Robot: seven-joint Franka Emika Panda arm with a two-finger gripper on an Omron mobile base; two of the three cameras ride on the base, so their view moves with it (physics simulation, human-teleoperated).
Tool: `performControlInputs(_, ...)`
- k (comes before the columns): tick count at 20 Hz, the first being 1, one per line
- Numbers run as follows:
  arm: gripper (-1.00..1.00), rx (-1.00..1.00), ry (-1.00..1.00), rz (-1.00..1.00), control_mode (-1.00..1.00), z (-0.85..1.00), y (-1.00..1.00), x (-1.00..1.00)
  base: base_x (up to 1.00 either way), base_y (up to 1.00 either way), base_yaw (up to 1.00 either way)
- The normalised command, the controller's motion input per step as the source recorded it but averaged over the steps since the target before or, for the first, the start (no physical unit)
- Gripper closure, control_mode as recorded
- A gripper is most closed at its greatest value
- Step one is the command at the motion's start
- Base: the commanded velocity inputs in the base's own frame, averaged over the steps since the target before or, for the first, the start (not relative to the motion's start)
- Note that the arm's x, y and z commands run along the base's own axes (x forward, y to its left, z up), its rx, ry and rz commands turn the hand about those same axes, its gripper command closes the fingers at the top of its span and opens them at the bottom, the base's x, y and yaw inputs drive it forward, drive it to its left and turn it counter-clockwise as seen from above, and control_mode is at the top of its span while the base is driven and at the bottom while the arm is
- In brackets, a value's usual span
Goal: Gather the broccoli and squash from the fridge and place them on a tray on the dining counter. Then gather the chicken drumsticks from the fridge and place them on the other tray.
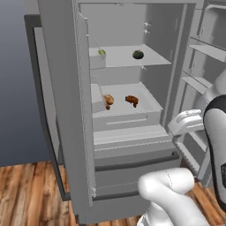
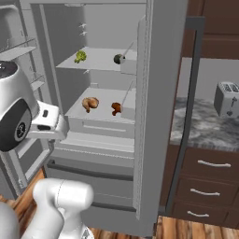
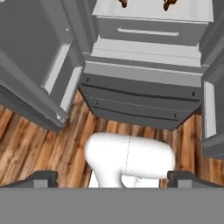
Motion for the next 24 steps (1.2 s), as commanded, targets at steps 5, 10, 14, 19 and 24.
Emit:
performControlInputs(5,-1.00,-0.04,0.02,-0.16,-1.00,-0.26,-0.09,0.04,0.00,0.00,0.00)
performControlInputs(10,-1.00,0.00,0.02,-0.01,-1.00,-0.03,0.00,0.03,0.00,0.00,0.00)
performControlInputs(14,-1.00,0.00,0.00,0.00,1.00,0.00,0.00,0.11,0.27,0.00,-0.01)
performControlInputs(19,-1.00,0.00,0.00,0.00,1.00,0.00,0.00,0.00,0.75,0.00,-0.07)
performControlInputs(24,-1.00,0.00,0.00,0.00,1.00,0.00,0.00,0.00,0.69,0.00,-0.10)
